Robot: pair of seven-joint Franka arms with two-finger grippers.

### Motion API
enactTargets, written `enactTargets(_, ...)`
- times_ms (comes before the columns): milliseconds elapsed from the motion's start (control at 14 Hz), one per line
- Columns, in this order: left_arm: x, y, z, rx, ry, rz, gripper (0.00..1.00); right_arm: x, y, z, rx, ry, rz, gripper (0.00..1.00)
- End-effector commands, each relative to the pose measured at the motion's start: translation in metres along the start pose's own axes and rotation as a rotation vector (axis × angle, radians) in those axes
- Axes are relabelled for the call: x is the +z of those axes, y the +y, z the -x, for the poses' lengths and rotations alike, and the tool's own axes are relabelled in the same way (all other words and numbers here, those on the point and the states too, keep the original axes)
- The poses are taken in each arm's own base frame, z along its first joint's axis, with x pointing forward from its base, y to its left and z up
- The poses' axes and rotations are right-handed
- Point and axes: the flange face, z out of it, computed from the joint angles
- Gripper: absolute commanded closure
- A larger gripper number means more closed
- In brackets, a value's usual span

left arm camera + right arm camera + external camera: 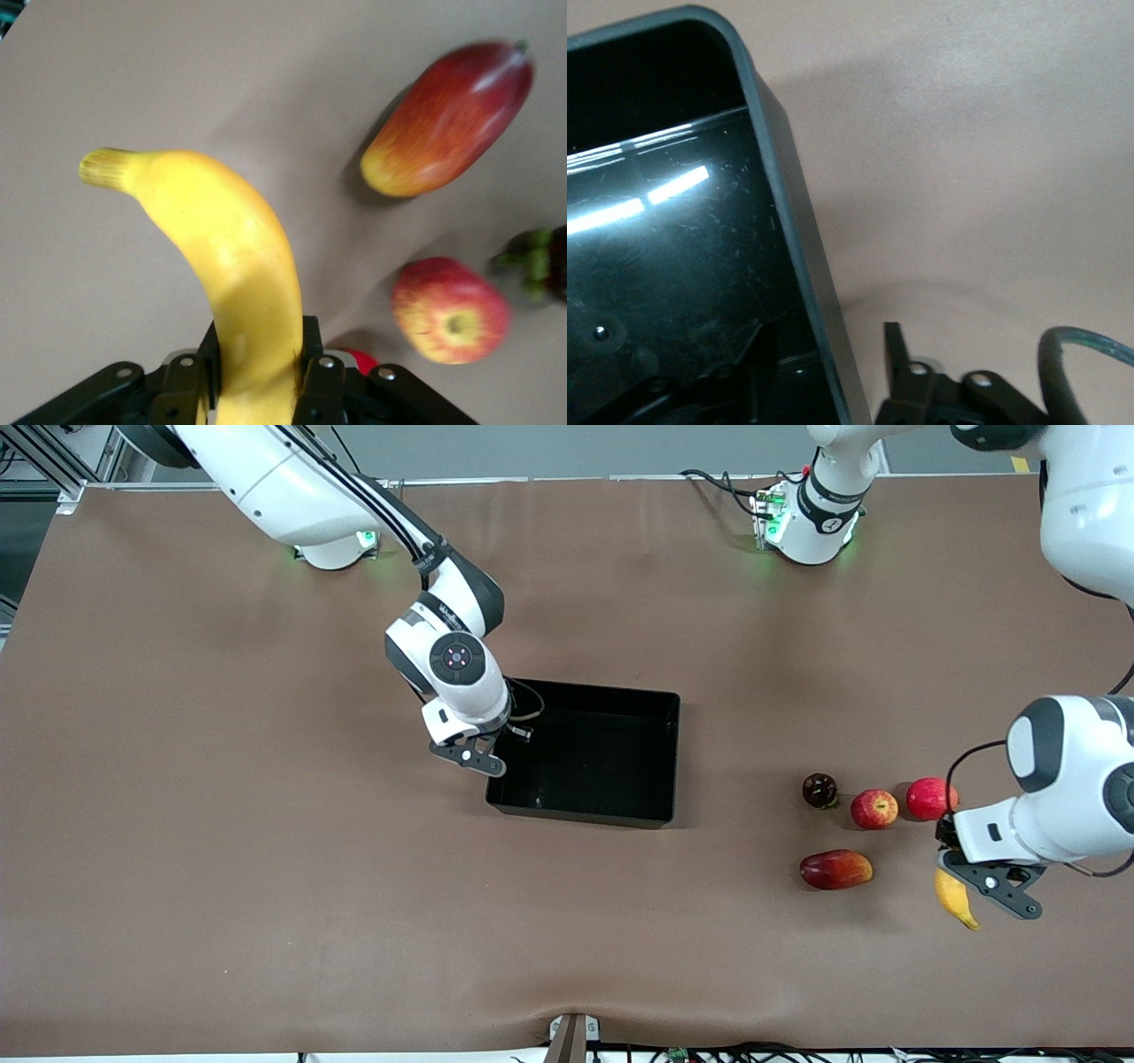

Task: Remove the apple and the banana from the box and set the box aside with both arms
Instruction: 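Drag the box with the right gripper while the left gripper carries the banana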

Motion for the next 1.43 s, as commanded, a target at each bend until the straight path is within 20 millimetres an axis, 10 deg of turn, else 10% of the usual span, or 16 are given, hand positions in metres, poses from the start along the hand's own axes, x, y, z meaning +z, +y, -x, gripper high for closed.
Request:
enactTargets(0,0.022,-0.012,0.008,0.163,0.023,-0.010,1.00,-0.011,-0.009,-0.004,0.007,0.023,-0.009,1.00)
enactTargets(286,0.047,-0.014,0.011,0.219,0.039,-0.003,1.00,-0.032,0.006,-0.021,0.025,0.027,0.024,1.00)
enactTargets(643,0.086,0.000,0.007,0.148,0.113,0.072,1.00,-0.099,0.073,-0.070,-0.037,-0.077,0.019,1.00)
enactTargets(1357,0.113,0.027,0.003,0.119,0.136,0.095,0.94,-0.113,0.361,-0.180,-0.319,-0.115,0.030,1.00)
